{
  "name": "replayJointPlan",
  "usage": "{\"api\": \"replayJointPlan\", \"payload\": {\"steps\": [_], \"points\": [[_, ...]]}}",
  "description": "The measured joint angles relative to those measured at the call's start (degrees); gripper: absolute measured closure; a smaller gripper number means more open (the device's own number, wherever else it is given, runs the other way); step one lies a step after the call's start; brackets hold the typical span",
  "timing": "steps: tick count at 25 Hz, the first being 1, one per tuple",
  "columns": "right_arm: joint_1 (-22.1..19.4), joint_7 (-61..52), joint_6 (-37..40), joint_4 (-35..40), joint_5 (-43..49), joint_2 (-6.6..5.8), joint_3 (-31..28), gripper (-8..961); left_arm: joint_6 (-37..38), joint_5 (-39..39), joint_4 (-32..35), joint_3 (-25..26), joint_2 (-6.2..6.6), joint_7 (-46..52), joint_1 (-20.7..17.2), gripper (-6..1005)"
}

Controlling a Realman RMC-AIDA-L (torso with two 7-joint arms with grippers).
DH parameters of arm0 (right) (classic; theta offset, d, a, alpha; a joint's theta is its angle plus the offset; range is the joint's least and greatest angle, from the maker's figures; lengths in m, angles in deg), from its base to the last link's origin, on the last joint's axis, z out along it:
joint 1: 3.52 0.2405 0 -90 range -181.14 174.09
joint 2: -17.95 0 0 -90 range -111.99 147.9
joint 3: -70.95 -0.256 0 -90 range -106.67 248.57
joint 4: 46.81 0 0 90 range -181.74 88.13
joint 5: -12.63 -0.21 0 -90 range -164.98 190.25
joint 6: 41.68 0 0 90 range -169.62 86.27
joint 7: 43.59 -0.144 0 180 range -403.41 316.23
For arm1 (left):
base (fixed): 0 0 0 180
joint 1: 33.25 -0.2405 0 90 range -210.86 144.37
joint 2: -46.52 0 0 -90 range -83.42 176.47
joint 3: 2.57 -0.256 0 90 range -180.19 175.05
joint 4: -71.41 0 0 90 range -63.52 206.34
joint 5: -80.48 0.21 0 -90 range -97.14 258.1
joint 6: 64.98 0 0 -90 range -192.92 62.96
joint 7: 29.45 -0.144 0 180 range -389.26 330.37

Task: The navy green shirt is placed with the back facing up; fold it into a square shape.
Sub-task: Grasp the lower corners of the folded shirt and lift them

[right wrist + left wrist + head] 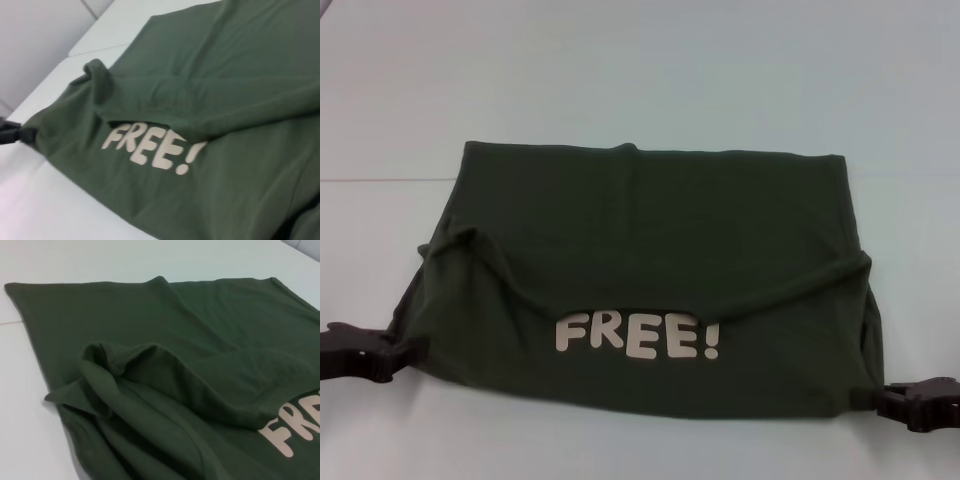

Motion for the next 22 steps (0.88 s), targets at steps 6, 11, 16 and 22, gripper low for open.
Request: {"api": "replayJointPlan", "payload": {"steps": [6,11,16,22], "points": [[-0.63,0.53,5.24,0.0,0.13,-2.1,2.78,929,7.06,5.14,2.23,0.05,0.67,3.08,-0.01,948],[-1.27,0.52,8.86,0.17,1.93,-3.3,6.3,929,18.37,7.22,5.99,0.99,1.31,3.97,-0.95,949],[-1.23,3.16,15.06,0.28,4.75,-3.58,6.77,929,29.29,9.38,9.07,3.13,2.24,3.92,-1.66,949],[-1.2,4.83,19.47,0.35,8.18,-3.67,6.94,929,36.59,15.93,9.48,3.16,2.39,3.86,-1.63,949]]}}
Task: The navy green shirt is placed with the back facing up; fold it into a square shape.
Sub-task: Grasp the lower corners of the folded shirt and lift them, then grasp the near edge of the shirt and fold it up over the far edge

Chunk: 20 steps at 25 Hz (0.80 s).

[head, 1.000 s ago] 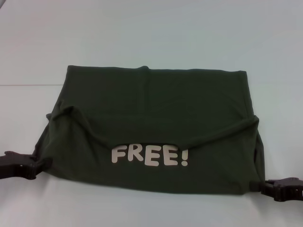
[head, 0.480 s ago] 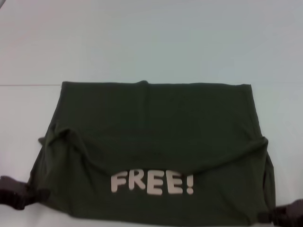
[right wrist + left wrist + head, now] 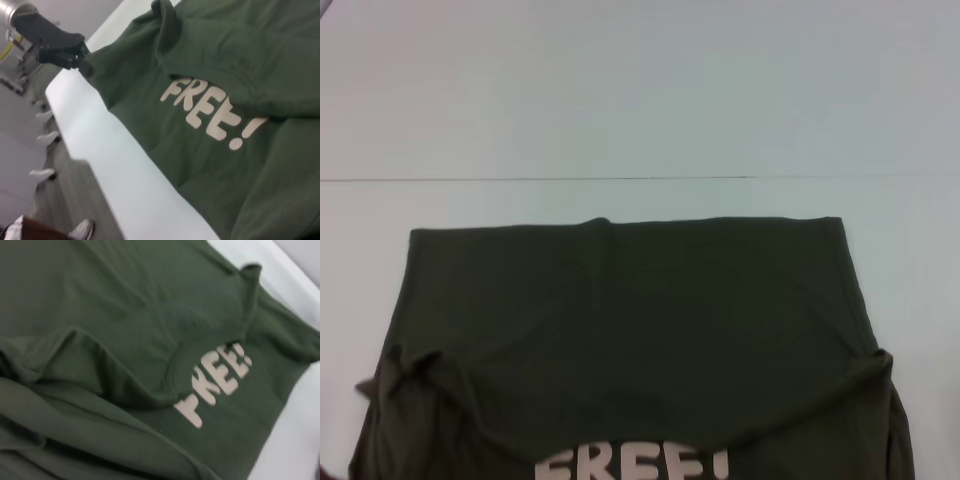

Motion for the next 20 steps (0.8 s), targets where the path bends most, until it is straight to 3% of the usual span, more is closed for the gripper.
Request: {"api": "replayJointPlan", "payload": {"steps": [9,20], "points": [[0.15,1.9,4.7,-0.63,4.1,0.38,0.91,929,5.54,6.23,-0.17,-1.0,-0.02,1.11,0.04,949],[-0.11,2.09,5.07,-0.8,4.09,0.61,2.25,929,5.77,6.18,-1.1,-3.49,-0.59,1.31,0.38,949]]}}
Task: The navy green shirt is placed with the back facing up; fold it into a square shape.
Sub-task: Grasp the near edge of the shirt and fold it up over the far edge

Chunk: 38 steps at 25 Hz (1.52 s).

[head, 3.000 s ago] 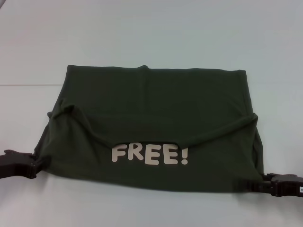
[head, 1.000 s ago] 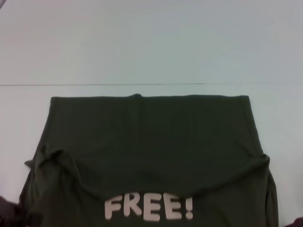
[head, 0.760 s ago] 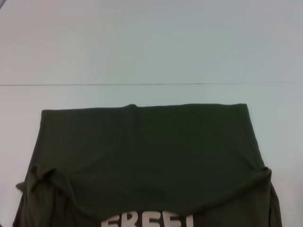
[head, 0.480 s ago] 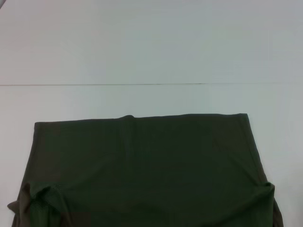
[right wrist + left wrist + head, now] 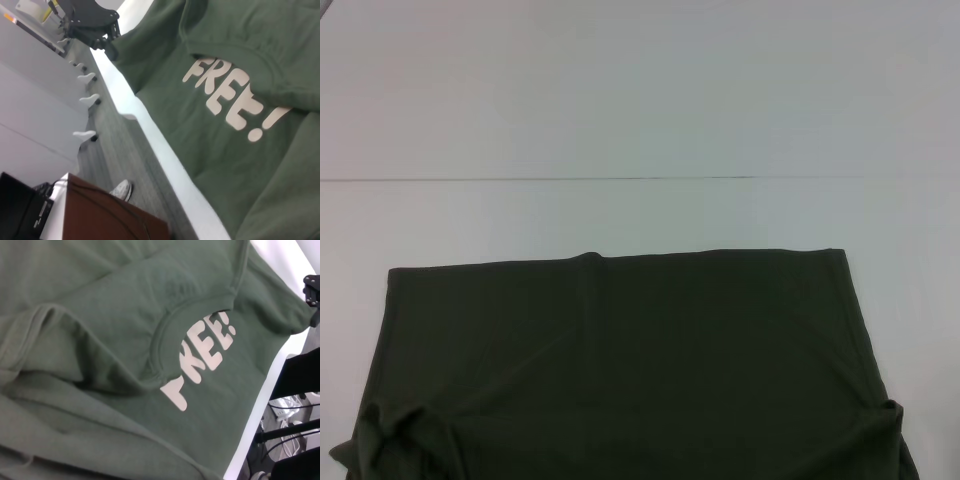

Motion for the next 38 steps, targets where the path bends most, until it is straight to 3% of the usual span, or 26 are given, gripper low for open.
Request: {"api": "replayJointPlan", "payload": {"steps": [8,13,19,26,32,38], "points": [[0.77,4.3,-0.12,-1.48,-1.22,-0.48,-8.95,929,0.04,-5.98,-1.26,0.5,0.35,-0.23,0.32,949],[1.11,5.02,0.35,-1.49,-6.47,-0.56,-10.07,929,0.02,-12.32,-1.75,1.3,0.54,-0.25,0.61,949],[1.12,5.62,-0.39,-1.55,-11.97,-1.14,-12.76,929,-0.4,-17.19,-4.23,8.09,1.4,-1.84,0.83,949],[1.27,5.14,-2.21,-1.81,-16.44,-1.31,-17.55,929,-4.63,-20.56,-6.65,14.1,1.48,-2.64,-0.28,949],[1.82,4.2,-9.23,-5.93,-17.68,-2.07,-19.94,929,-9.36,-22.95,-9.31,21.12,1.74,-2.19,-1.01,949],[2.71,2.74,-16.73,-8.27,-17.81,-1.74,-22.39,930,-16.16,-24.36,-12.39,23.11,1.88,-0.41,-1.36,949]]}}
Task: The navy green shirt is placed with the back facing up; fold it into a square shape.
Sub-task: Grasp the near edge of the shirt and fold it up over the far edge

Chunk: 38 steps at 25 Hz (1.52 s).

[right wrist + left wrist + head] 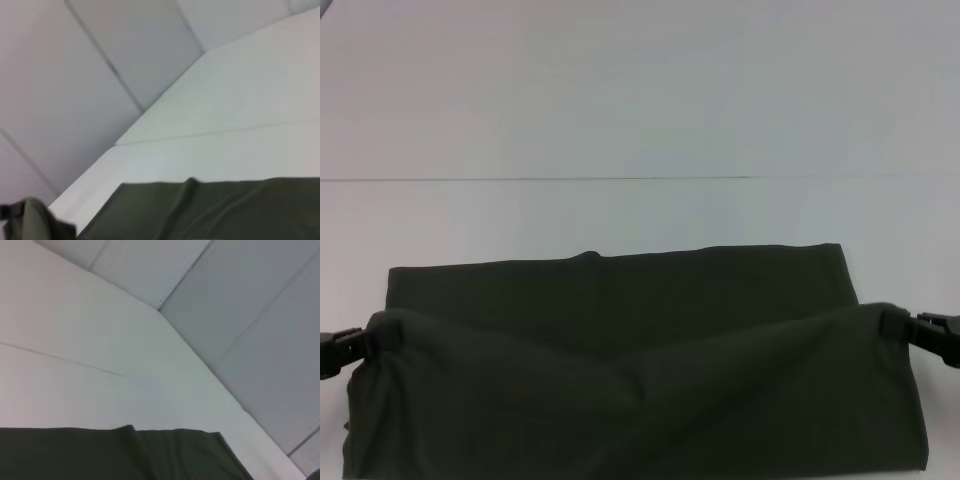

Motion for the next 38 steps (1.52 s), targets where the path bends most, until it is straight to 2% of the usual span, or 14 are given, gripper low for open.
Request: {"api": "replayJointPlan", "payload": {"steps": [11,20,28,33,38], "points": [[1.63,-1.36,-10.76,-0.3,-4.04,2.06,-0.99,930,-11.35,-5.06,-4.27,-0.04,-0.81,-0.14,0.43,949],[4.18,-0.26,-18.25,-0.61,-4.69,4.27,-0.87,930,-19.82,-8.27,-5.05,-0.89,-3.51,-1.46,2.45,949],[5.19,0.1,-20.98,-0.59,-7.47,4.51,-0.54,930,-24.34,-10.54,-5.55,-1.28,-4.32,-2.27,3.84,948],[6.51,0.12,-23.31,-0.6,-8.17,4.59,-0.52,930,-26.84,-11.11,-5.58,-1.39,-5.26,-2.37,4.65,935],[8.34,0.12,-26.95,-0.75,-8.9,5.41,-0.49,930,-29.93,-11.15,-5.58,-1.52,-6.38,-2.68,5.84,921]]}}
